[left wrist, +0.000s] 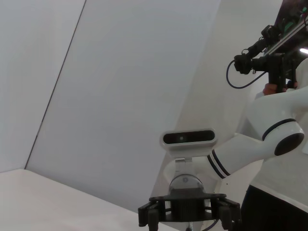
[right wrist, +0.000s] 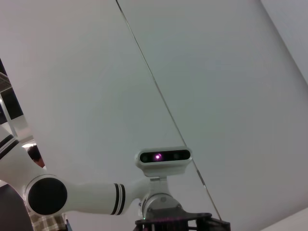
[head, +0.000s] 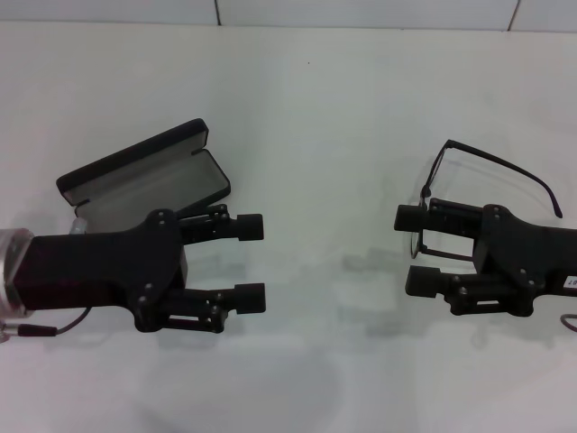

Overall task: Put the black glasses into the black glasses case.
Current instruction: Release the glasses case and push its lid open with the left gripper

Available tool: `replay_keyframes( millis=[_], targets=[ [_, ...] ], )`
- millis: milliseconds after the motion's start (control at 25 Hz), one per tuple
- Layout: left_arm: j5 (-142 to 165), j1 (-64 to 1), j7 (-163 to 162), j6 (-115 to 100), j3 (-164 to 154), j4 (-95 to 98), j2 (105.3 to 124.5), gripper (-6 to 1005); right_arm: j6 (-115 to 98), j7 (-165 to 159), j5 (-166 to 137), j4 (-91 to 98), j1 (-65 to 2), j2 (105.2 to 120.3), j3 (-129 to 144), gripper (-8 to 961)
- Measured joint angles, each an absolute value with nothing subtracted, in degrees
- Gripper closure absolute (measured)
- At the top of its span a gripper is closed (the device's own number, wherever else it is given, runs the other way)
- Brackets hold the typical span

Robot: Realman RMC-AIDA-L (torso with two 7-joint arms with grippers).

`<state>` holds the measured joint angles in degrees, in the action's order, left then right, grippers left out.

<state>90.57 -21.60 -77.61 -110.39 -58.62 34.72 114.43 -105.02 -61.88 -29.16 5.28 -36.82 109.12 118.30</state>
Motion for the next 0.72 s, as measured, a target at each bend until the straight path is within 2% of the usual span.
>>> replay_keyframes(
  millis=[480,720],
  targets=[
    [89.2,-21.9,-78.2,-110.4,-58.5,35.3,114.53,128,-104.7,-61.6,-29.2,5.4,-36.8,109.16,118.3,97],
    [88.6,-21.2,-98.6,-106.7,-56.0,55.8,114.58,145,-104.6,-61.2,-29.1,5.2,-36.7,109.14,117.6,97]
  ],
)
